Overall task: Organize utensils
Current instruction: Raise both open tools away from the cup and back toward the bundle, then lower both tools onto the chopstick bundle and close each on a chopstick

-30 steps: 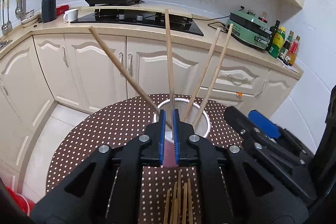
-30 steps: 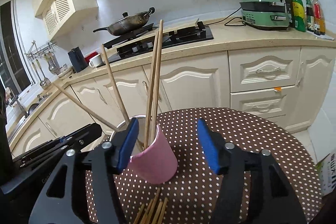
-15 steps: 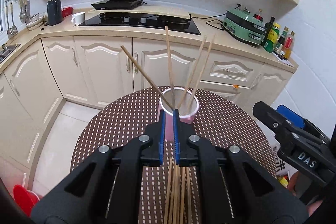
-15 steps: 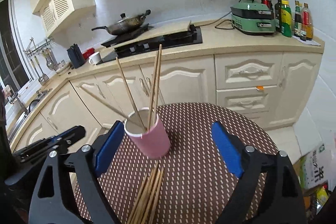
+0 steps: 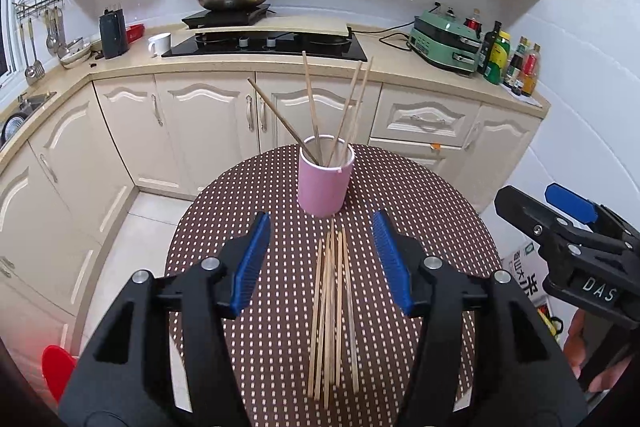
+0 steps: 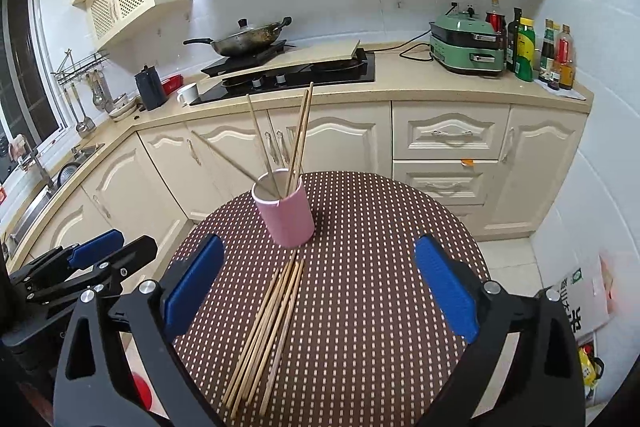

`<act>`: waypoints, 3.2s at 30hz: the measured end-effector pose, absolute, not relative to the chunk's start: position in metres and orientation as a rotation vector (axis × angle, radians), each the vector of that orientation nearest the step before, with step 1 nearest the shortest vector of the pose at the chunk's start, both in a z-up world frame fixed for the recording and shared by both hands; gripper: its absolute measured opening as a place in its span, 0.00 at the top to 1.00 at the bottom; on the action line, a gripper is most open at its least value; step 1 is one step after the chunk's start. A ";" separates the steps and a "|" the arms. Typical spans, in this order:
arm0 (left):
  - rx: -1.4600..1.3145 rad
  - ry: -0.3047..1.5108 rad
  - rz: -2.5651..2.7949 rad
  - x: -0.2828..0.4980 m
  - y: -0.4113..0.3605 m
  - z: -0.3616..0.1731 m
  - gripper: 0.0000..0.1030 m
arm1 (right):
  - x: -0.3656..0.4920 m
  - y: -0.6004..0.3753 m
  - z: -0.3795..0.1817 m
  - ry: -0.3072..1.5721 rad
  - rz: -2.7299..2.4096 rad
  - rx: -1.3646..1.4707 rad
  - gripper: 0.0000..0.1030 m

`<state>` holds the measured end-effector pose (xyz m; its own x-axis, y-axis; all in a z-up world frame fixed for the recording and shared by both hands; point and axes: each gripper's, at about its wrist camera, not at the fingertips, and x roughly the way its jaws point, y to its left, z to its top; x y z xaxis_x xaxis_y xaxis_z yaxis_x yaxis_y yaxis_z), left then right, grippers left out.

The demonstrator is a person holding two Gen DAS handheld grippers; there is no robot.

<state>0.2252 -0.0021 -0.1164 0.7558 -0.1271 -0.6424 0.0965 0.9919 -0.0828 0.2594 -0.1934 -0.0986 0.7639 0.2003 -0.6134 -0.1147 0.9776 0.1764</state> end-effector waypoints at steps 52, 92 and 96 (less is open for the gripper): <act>0.102 1.130 -0.202 0.297 0.018 -0.255 0.33 | 0.311 -0.156 -0.247 1.161 0.031 0.172 0.08; 0.038 1.342 -0.250 0.399 0.045 -0.325 0.33 | 0.391 -0.111 -0.312 1.427 -0.032 0.081 0.28; 0.041 1.351 -0.243 0.405 0.047 -0.328 0.33 | 0.393 -0.093 -0.309 1.420 -0.017 0.009 0.51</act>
<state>0.4052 0.0475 -0.3281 0.1971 -0.1500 -0.9688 0.1975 0.9740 -0.1107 0.3934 -0.0934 -0.3094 0.1499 -0.0064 -0.9887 0.0170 0.9998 -0.0039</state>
